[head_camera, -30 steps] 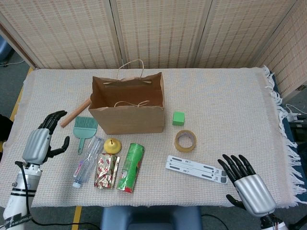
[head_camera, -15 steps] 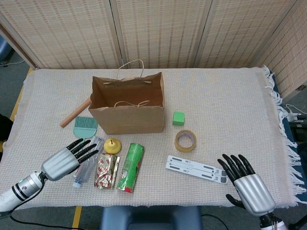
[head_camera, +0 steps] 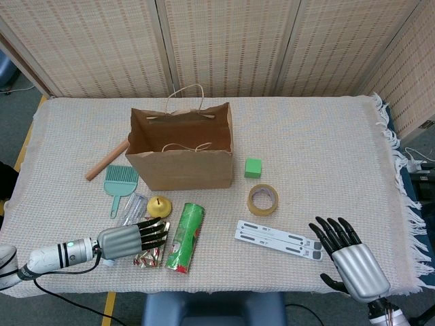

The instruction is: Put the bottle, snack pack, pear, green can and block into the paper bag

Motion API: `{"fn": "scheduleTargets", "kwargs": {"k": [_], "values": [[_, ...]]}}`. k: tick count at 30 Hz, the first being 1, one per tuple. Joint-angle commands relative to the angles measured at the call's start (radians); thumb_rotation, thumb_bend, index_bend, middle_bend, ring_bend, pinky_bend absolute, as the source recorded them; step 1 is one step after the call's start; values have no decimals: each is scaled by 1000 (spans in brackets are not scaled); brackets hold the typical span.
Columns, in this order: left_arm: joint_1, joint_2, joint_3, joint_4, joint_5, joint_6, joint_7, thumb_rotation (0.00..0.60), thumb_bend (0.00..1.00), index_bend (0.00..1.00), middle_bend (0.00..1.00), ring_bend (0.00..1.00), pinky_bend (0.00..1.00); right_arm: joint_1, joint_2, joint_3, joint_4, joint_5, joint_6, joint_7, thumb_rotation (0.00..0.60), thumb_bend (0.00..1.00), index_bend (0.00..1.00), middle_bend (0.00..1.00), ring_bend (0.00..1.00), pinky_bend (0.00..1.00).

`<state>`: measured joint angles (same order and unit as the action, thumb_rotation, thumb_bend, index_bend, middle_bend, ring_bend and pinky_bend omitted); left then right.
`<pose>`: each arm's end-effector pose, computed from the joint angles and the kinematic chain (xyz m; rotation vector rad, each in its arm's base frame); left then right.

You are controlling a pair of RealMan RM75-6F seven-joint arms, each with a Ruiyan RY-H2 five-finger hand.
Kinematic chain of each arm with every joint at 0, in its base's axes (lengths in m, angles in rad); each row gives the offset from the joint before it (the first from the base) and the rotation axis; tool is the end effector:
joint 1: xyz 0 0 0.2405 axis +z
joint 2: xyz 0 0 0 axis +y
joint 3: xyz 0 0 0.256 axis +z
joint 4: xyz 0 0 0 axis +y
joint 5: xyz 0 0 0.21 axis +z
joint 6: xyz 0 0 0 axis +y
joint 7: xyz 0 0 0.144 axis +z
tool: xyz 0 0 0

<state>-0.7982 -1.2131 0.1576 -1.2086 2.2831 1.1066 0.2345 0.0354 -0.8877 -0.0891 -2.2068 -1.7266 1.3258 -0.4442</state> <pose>-0.2157 0.2947 0.0573 -2.5838 0.5393 -0.5957 -0.1913 -0.1279 0.1475 1.7535 -0.9145 0.8131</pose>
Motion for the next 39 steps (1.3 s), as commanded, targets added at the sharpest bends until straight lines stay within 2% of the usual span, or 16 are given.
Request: {"fn": "scheduleTargets", "kwargs": {"k": [1, 11, 20, 33, 39], "values": [[-15, -9, -2, 8, -15, -20, 22, 600, 389, 0, 0, 0, 43, 4, 0, 2, 1, 8, -7, -1, 600, 68, 0, 0, 0, 0], [-51, -3, -11, 49, -80, -48, 31, 600, 388, 0, 0, 0, 42, 9, -4, 2, -2, 25, -12, -12, 600, 67, 0, 0, 0, 0], [-38, -5, 9, 134, -136, -47, 33, 600, 387, 0, 0, 0, 42, 12, -5, 0, -5, 31, -16, -17, 600, 68, 0, 0, 0, 0], [1, 0, 104, 165, -102, 44, 15, 600, 386, 0, 0, 0, 43, 11, -5, -7, -8, 23, -12, -18, 600, 68, 0, 0, 0, 0], [9, 3, 132, 184, -95, 57, 13, 600, 387, 0, 0, 0, 43, 8, -3, -14, -9, 8, -8, -13, 600, 68, 0, 0, 0, 0]]}}
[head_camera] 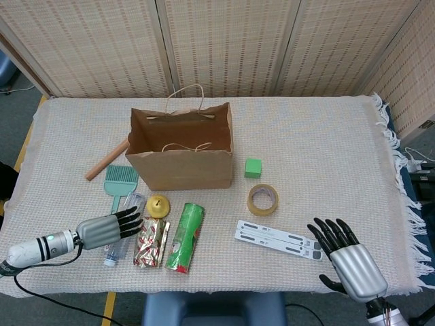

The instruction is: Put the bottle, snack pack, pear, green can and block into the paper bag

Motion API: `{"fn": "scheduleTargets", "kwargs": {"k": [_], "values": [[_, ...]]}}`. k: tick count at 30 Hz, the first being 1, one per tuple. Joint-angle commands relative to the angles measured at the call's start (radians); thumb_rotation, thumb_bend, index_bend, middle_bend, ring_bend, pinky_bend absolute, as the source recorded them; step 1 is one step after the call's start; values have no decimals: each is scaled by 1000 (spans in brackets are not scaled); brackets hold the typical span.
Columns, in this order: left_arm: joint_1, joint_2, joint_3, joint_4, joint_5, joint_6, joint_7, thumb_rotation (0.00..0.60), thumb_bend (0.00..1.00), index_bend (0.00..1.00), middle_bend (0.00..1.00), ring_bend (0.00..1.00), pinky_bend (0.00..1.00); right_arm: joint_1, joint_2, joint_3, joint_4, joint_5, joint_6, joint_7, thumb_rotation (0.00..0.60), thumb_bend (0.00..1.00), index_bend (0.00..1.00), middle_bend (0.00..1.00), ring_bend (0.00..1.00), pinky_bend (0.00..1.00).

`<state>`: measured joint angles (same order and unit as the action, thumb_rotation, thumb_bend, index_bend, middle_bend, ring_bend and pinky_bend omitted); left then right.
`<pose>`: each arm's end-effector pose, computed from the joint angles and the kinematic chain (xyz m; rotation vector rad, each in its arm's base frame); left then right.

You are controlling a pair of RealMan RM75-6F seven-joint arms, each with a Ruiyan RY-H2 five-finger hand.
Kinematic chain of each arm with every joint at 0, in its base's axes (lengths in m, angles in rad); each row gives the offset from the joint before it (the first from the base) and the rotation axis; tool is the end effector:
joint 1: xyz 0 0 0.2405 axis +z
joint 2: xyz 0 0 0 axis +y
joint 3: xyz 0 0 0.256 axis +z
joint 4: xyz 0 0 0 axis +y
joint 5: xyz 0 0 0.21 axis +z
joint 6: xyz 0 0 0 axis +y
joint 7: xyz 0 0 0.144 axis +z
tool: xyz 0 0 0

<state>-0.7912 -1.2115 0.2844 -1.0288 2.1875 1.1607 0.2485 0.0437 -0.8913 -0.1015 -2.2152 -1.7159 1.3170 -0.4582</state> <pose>-0.2674 0.3105 0.0865 -2.5499 0.5419 -0.3678 -0.1905 -0.1269 0.1445 1.7646 -0.9264 0.8002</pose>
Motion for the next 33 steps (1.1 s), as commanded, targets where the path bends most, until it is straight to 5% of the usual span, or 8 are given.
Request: {"fn": "scheduleTargets", "kwargs": {"k": [1, 25, 30, 33], "values": [[2, 2, 8, 6, 1, 2, 0, 600, 388, 0, 0, 0, 43, -1, 1, -2, -1, -4, 2, 2, 600, 68, 0, 0, 0, 0], [-12, -67, 62, 66, -6, -93, 32, 600, 394, 0, 0, 0, 60, 4, -2, 4, -2, 12, -2, 3, 600, 67, 0, 0, 0, 0], [-9, -74, 64, 67, -12, -91, 28, 600, 439, 98, 96, 90, 255, 5, -3, 4, -1, 15, -3, 3, 600, 68, 0, 0, 0, 0], [-21, -73, 87, 58, 9, -83, 7, 600, 573, 380, 430, 405, 579, 6, -4, 5, -2, 15, -1, 4, 600, 68, 0, 0, 0, 0]]}}
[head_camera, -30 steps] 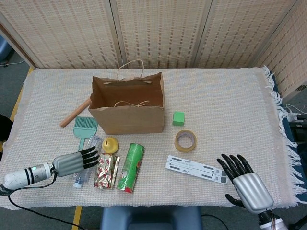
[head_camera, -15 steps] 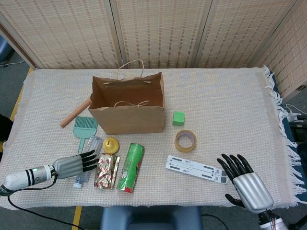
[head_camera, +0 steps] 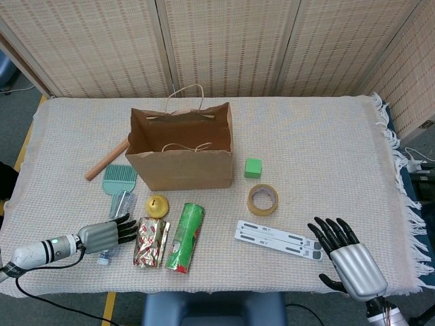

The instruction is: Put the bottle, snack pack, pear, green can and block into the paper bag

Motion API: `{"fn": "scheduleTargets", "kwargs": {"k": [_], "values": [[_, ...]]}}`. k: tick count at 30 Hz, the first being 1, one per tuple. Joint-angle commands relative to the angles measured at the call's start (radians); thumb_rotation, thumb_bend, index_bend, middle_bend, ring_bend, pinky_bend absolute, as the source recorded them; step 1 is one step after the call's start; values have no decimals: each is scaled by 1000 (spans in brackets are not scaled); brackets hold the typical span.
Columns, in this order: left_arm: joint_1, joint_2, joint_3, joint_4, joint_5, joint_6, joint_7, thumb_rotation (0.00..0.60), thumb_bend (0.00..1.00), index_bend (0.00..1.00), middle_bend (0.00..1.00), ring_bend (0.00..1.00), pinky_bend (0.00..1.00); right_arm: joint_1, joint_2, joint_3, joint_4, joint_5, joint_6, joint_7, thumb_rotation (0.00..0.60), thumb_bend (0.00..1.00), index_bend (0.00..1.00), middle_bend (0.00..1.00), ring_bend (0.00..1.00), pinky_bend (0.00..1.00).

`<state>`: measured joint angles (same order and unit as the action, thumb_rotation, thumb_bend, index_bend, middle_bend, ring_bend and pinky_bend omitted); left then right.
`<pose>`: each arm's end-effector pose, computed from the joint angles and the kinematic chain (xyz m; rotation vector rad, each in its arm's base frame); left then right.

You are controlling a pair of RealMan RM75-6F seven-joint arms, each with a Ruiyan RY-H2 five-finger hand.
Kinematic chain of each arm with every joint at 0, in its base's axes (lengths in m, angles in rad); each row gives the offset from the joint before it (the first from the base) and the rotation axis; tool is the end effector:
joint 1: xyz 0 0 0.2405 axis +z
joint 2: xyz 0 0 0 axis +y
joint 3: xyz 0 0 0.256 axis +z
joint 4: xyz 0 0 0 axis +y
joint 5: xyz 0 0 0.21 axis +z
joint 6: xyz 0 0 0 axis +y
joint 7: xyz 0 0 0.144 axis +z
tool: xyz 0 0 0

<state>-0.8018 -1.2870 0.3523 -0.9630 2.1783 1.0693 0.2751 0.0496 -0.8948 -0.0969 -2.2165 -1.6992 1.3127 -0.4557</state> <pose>-0.2914 0.3068 0.0623 -2.6244 0.5688 -0.2089 -0.1910 -0.1290 0.1438 1.7584 -0.9376 0.7995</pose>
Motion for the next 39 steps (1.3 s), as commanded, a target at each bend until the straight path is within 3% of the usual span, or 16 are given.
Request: {"fn": "scheduleTargets", "kwargs": {"k": [1, 4, 8, 17, 20, 25, 31, 39], "values": [[-13, 6, 23, -9, 21, 13, -25, 600, 608, 454, 504, 470, 629, -1, 0, 0, -1, -3, 4, 3, 600, 68, 0, 0, 0, 0], [-18, 20, 27, -17, 23, 30, -27, 600, 671, 558, 605, 561, 687, -2, 2, -3, -3, -10, 5, 6, 600, 67, 0, 0, 0, 0], [-20, 66, 6, -47, 0, 61, -8, 600, 688, 568, 617, 571, 697, -4, 7, -8, -4, -22, 9, 13, 600, 68, 0, 0, 0, 0], [34, 201, -129, -152, -173, 181, 19, 600, 688, 568, 615, 571, 694, -13, 15, -19, -4, -59, 22, 24, 600, 67, 0, 0, 0, 0], [71, 215, -206, -175, -270, 241, 23, 600, 687, 568, 615, 571, 694, -16, 16, -23, -3, -69, 24, 24, 600, 67, 0, 0, 0, 0], [154, 181, -383, -267, -531, 346, -56, 600, 687, 568, 620, 573, 697, -20, 16, -30, -2, -90, 28, 28, 600, 67, 0, 0, 0, 0], [200, 107, -607, -500, -836, 429, -143, 600, 688, 567, 626, 574, 703, -22, 12, -32, 1, -95, 24, 22, 600, 68, 0, 0, 0, 0], [193, 75, -825, -862, -1112, 388, -338, 600, 686, 578, 625, 574, 702, -21, 9, -29, 3, -91, 20, 21, 600, 67, 0, 0, 0, 0]]}}
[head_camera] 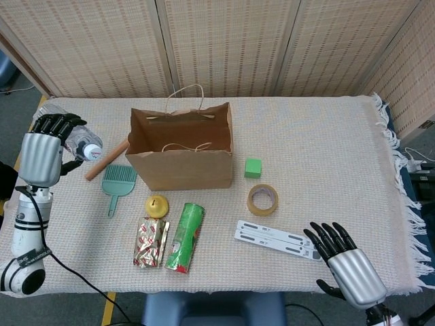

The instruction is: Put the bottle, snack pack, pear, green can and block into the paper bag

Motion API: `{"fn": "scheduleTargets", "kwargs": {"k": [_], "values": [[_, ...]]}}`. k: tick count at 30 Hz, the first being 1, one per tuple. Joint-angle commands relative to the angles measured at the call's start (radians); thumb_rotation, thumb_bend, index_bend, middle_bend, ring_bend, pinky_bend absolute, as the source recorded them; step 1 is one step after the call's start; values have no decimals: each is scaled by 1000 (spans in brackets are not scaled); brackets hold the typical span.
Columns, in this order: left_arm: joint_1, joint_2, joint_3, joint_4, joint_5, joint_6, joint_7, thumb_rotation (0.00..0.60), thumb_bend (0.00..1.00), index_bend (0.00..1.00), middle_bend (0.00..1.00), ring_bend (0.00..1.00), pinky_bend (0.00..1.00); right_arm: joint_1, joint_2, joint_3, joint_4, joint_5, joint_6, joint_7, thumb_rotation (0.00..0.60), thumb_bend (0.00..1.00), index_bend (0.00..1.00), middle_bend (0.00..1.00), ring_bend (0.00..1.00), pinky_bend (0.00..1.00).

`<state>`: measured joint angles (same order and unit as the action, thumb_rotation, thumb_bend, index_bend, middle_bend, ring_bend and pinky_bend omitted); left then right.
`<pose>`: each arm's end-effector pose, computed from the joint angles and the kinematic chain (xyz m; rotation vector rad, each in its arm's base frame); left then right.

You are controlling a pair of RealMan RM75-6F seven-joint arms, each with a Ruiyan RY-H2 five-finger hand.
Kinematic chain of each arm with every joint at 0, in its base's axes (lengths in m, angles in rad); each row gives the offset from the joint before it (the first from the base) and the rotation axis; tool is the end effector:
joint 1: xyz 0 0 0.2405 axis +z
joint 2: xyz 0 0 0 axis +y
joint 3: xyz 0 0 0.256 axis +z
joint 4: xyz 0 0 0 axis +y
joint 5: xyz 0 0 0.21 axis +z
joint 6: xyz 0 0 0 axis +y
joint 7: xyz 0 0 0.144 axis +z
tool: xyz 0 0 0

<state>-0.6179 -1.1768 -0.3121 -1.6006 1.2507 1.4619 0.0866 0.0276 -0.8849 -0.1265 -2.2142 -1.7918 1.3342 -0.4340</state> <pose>-0.1607 0.3584 0.1926 -1.2940 -0.5711 -1.3630 -0.1846 -0.1184 0.1456 1.7869 -0.9171 0.8433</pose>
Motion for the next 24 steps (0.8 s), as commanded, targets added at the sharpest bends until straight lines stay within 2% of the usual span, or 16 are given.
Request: {"fn": "scheduleTargets", "kwargs": {"k": [1, 6, 13, 18, 24], "values": [[6, -36, -177, -252, -198, -10, -163, 600, 686, 579, 625, 574, 703, 1, -1, 1, 1, 3, -3, -1, 600, 67, 0, 0, 0, 0], [-22, -60, -234, -351, -221, -19, -197, 600, 686, 590, 625, 574, 705, 4, -1, 3, 2, 10, -9, -1, 600, 68, 0, 0, 0, 0], [-62, -116, -251, -387, -215, -23, -188, 600, 687, 597, 627, 575, 710, 6, 4, 5, -3, 10, -9, 4, 600, 68, 0, 0, 0, 0], [-84, -149, -221, -372, -203, -48, -154, 600, 685, 596, 626, 575, 710, 7, 6, 4, 0, 10, -11, 9, 600, 68, 0, 0, 0, 0], [-124, -204, -179, -268, -189, -104, -123, 600, 677, 588, 624, 575, 708, 6, 6, 5, -1, 9, -9, 9, 600, 68, 0, 0, 0, 0]]}}
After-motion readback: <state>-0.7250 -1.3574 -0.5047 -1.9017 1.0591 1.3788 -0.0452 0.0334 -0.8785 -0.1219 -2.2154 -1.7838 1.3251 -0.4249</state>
